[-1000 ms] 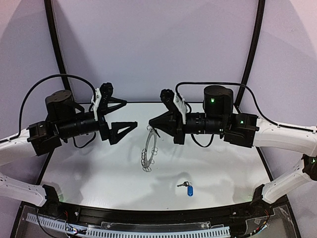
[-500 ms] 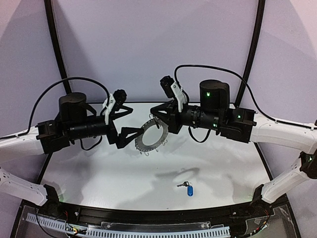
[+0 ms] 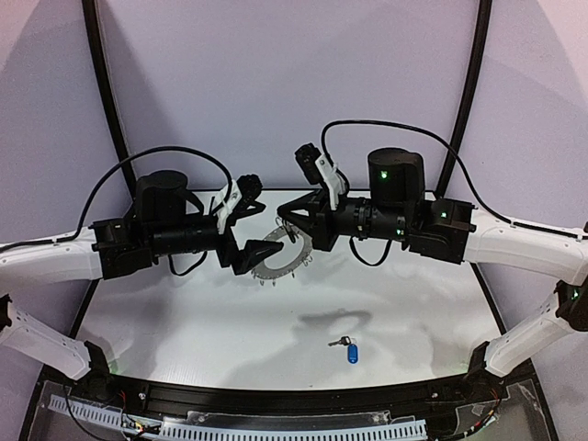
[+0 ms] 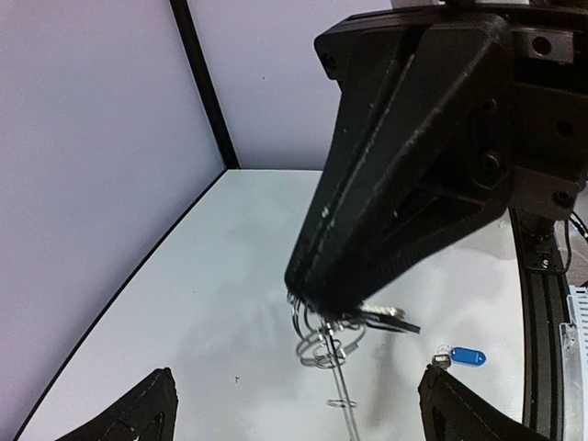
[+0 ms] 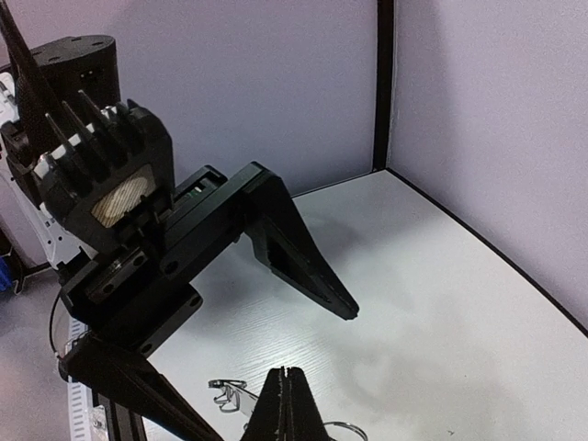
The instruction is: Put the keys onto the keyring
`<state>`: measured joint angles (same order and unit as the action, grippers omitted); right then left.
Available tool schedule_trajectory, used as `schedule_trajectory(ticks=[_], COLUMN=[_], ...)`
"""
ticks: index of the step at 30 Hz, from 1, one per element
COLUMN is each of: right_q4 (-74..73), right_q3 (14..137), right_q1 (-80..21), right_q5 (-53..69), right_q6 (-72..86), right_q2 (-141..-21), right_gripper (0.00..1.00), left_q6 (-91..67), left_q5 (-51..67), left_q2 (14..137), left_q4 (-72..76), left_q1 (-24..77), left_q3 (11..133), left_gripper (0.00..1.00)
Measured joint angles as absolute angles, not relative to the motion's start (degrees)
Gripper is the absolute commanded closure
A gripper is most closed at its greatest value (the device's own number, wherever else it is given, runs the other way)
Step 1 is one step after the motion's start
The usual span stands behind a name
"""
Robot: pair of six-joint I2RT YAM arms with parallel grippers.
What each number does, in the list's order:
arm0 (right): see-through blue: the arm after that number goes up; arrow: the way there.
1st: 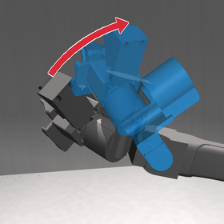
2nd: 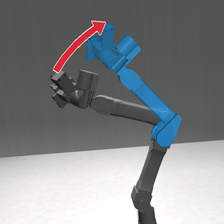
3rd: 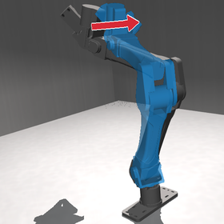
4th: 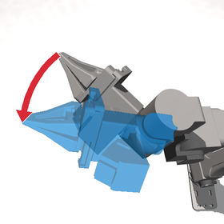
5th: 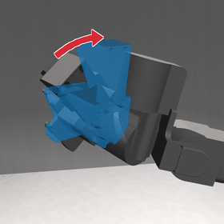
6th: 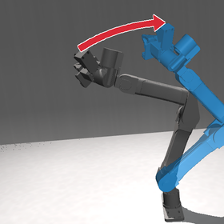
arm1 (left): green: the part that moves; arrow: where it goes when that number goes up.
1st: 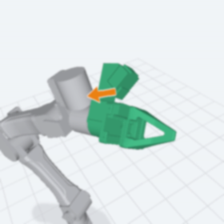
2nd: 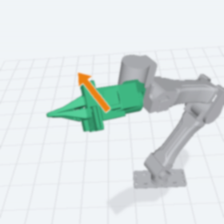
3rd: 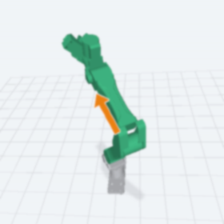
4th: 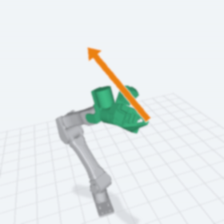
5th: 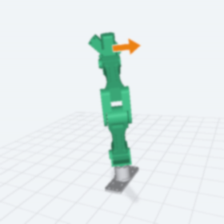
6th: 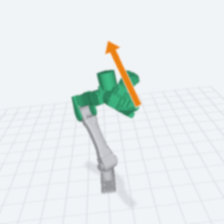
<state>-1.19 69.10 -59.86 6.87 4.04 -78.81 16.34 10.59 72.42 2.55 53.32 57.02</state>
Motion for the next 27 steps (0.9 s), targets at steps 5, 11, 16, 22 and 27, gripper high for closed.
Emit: schedule_trajectory(ticks=[5,11,16,22,27], right_q4=[-2.1,-2.3,-2.1,-1.5,-1.2], right_q3=[69.1,69.1,69.1,69.0,68.9], right_q1=[-59.8,-59.9,-59.9,-59.9,-59.9], right_q5=[6.8,6.8,6.8,6.6,6.5], right_q6=[5.0,5.9,6.5,6.8,7.4], right_q2=[-78.7,-78.7,-78.3,-77.6,-77.1], right_gripper=[1.0,1.0,1.0,1.0,1.0], left_q6=[17.3,17.9,17.9,17.9,18.1], left_q5=[10.3,10.3,10.3,10.1,10.4], left_q2=[74.2,75.7,76.1,76.2,76.2], left_q4=[3.8,5.3,6.6,8.0,9.0], left_q1=[53.5,54.2,54.5,54.6,54.6], left_q3=[57.3,57.3,57.3,57.3,57.3], left_gripper=[0.18,0.22,0.42,0.65,0.67])
